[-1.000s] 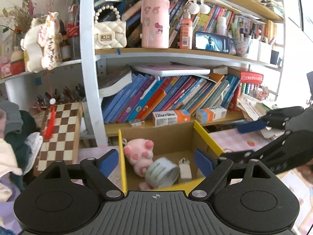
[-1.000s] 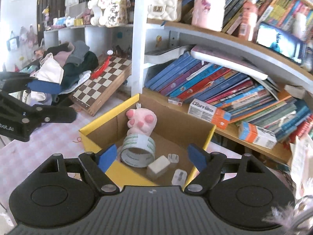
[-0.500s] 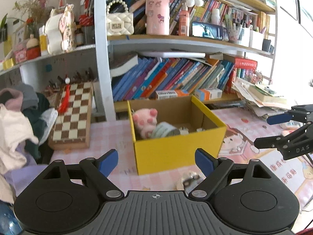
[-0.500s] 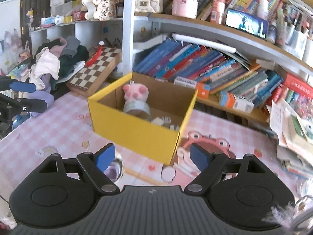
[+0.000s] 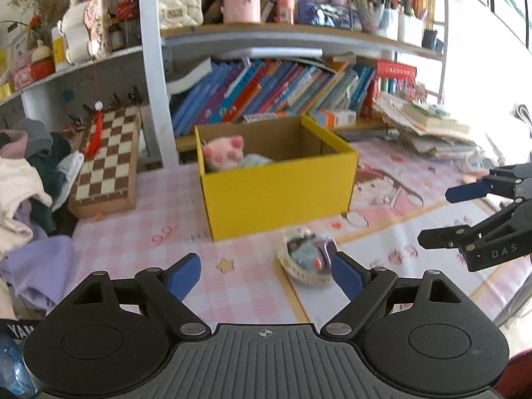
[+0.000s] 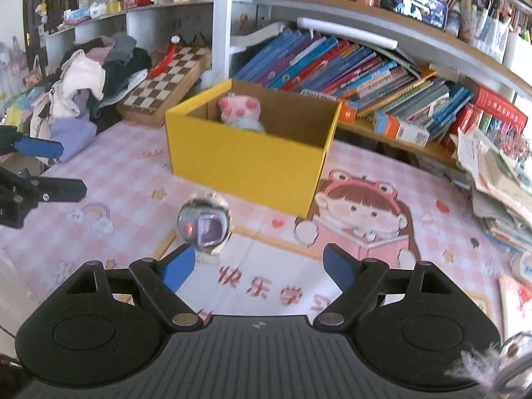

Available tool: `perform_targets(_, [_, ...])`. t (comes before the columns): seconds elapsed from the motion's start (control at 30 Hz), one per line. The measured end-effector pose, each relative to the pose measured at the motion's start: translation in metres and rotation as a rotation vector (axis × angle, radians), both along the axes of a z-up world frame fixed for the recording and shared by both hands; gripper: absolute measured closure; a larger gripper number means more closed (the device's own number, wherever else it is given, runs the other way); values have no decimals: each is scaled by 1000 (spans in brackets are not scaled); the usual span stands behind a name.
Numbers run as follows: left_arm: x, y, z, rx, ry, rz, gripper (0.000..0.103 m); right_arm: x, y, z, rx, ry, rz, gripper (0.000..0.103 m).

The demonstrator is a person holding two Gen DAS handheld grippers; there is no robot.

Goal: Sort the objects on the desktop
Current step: 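Withdraw both tools from the box back over the table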

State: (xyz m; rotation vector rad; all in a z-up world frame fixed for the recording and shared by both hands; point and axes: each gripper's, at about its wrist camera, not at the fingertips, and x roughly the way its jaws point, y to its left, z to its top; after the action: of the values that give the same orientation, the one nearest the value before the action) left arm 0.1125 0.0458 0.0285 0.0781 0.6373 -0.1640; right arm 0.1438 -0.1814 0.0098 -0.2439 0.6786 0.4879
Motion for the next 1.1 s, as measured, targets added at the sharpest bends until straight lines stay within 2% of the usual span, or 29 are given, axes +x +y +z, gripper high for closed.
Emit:
perform_targets(0.4, [-15,-4,-25,-31,80,25,15,-22,11,-24,-1,66,-2,15])
perform_targets(0.7, [-18,-11,-35,-33,98,23,15,-34,26,-36,-15,98,37,14])
perform_targets(0.87, [-19,-18,-39,-31,110,1,15,-36,32,-36,-33,86,60,14])
perform_targets(1.1, [-11,-18,-40,-39,116,26,15,-27,30,-36,-35,87,56,14])
